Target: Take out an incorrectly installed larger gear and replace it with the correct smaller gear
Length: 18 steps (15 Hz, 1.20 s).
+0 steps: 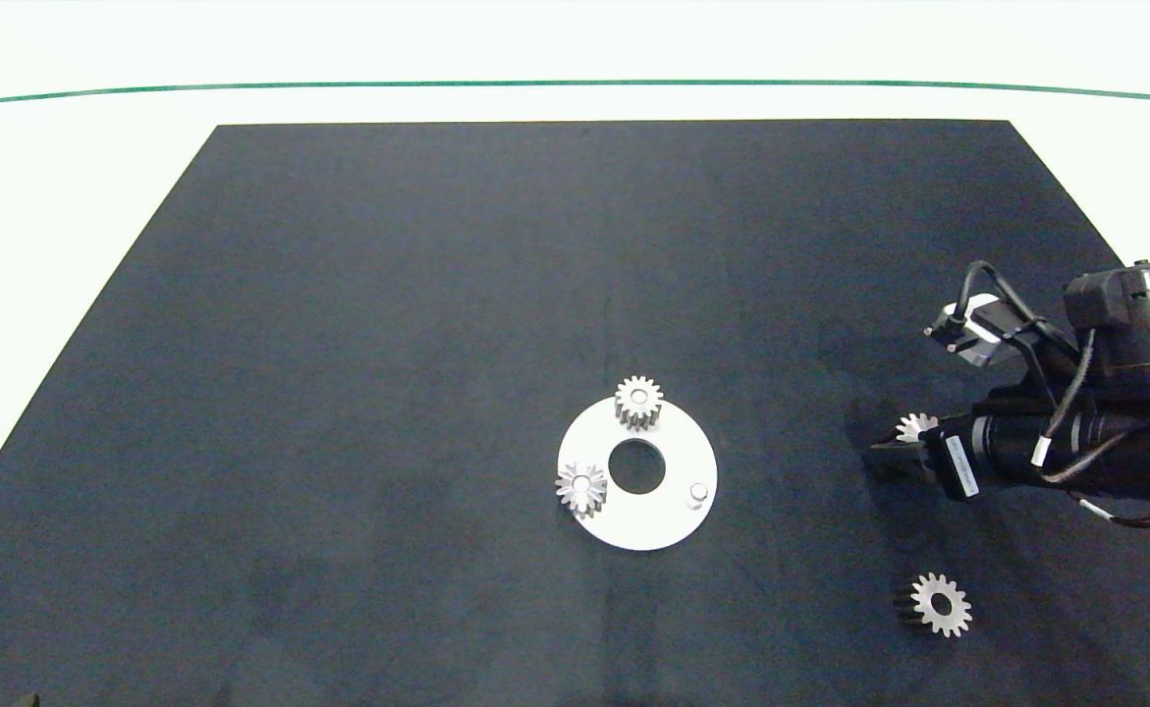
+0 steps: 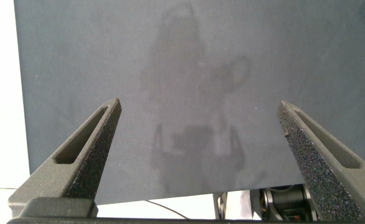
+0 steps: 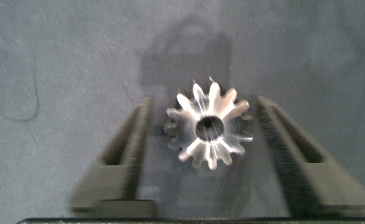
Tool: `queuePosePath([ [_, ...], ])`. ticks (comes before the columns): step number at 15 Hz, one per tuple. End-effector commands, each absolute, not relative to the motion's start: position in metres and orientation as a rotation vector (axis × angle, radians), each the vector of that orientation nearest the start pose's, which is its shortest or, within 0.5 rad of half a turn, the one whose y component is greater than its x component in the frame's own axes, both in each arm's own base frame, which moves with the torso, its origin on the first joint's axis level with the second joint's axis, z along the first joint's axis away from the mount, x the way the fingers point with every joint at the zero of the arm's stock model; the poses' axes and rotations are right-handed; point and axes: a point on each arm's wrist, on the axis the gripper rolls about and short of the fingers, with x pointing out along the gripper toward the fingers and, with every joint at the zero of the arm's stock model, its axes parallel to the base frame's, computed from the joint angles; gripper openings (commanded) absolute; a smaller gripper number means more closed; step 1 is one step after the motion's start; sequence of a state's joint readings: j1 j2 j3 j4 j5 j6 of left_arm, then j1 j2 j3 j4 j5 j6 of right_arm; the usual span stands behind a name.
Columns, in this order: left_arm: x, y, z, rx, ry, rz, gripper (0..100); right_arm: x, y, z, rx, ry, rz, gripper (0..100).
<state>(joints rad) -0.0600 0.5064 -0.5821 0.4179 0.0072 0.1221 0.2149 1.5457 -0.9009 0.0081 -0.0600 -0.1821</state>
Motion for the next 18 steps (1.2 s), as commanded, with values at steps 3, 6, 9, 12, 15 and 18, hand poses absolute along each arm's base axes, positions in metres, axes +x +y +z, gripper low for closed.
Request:
queuePosePath([
  [3,0.003,0.000,0.199,0.133,0.344,-0.074,100,0.213,0.046,0.213,-0.278,0.557,0.203,100],
  [6,0.003,0.000,0.199,0.133,0.344,-0.074,100,0.177,0.039,0.221,-0.287,0.572,0.216,100],
  [9,0.002,0.000,0.199,0.133,0.342,-0.071,100,0.143,0.034,0.210,-0.299,0.584,0.236,100],
  [12,0.002,0.000,0.199,0.133,0.338,-0.073,100,0.124,0.030,0.198,-0.291,0.592,0.240,100],
  [15,0.002,0.000,0.198,0.133,0.341,-0.073,100,0.116,0.031,0.188,-0.295,0.611,0.270,100],
  [18,0.002,0.000,0.198,0.133,0.343,-0.074,100,0.116,0.038,0.184,-0.301,0.621,0.329,100],
])
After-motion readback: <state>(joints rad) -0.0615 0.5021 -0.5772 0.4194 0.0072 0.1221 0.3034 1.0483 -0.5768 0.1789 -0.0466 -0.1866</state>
